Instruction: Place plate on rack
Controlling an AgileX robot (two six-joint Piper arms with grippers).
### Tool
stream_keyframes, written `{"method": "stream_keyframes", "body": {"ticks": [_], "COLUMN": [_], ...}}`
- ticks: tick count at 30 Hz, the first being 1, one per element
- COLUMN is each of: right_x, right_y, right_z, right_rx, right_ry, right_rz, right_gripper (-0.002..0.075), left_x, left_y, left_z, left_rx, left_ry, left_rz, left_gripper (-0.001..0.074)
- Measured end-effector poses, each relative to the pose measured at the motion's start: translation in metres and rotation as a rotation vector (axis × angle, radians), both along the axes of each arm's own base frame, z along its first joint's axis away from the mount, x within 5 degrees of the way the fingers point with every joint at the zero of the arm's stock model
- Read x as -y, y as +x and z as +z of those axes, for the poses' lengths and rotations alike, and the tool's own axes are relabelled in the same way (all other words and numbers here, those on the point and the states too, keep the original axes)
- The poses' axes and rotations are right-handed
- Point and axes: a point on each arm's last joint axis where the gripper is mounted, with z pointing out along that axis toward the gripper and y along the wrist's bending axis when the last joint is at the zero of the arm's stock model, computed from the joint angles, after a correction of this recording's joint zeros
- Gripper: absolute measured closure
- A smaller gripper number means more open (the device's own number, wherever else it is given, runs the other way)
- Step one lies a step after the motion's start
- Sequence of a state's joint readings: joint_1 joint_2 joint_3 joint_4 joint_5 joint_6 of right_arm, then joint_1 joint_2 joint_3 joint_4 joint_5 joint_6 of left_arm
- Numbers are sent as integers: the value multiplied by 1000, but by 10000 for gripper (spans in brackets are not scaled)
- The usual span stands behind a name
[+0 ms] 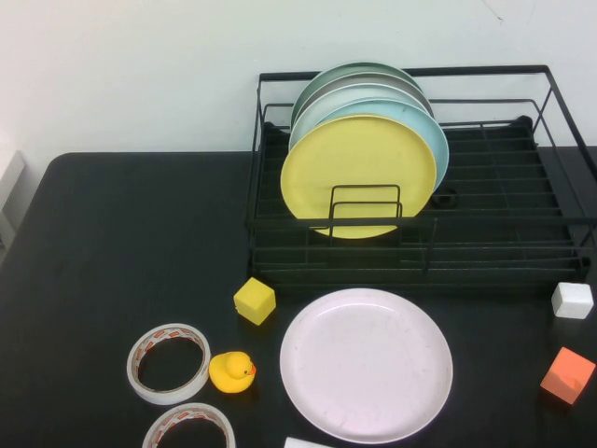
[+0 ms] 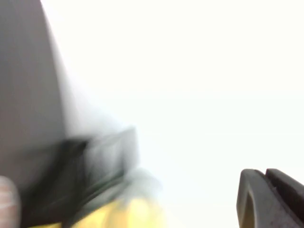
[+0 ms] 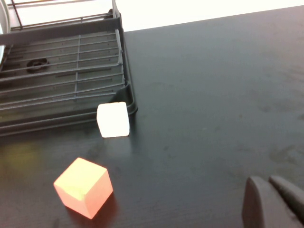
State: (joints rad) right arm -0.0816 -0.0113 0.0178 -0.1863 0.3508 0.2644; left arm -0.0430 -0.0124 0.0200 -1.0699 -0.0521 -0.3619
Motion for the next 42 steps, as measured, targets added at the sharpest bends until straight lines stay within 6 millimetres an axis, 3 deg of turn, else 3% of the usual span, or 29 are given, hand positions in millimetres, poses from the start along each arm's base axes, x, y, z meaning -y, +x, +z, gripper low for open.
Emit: {"method": "stream_keyframes", "body": {"ticks": [2, 5, 9, 12, 17, 21, 27, 30, 34, 42], "right_x": [0, 0, 0, 0, 0, 0, 0, 0, 0, 0], "right_y": [0, 0, 0, 0, 0, 0, 0, 0, 0, 0], "right_z": [0, 0, 0, 0, 0, 0, 0, 0, 0, 0], "right_rx": [0, 0, 0, 0, 0, 0, 0, 0, 0, 0], "right_ry": [0, 0, 0, 0, 0, 0, 0, 0, 0, 0], "right_rz": [0, 0, 0, 0, 0, 0, 0, 0, 0, 0], "right_gripper": [728, 728, 728, 728, 728, 728, 728, 728, 728, 728], "left_x": [-13, -34, -47, -40, -3, 11, 18, 28, 43, 63], "left_y": [-1, -5, -11, -8, 0, -2, -18, -18, -1, 56], "left_z": [3, 0, -7, -2, 1, 3, 59, 80, 95, 124], "left_rx": [48, 79, 62, 61, 11, -44, 113, 118, 36, -59], "left_ry": [-275, -503, -546, -404, -53, 152, 639, 903, 1169, 1331], "left_rz": [116, 327, 502, 412, 26, -116, -140, -238, -520, -1128], "left_gripper": [737, 737, 737, 736, 736, 737, 737, 736, 736, 736]}}
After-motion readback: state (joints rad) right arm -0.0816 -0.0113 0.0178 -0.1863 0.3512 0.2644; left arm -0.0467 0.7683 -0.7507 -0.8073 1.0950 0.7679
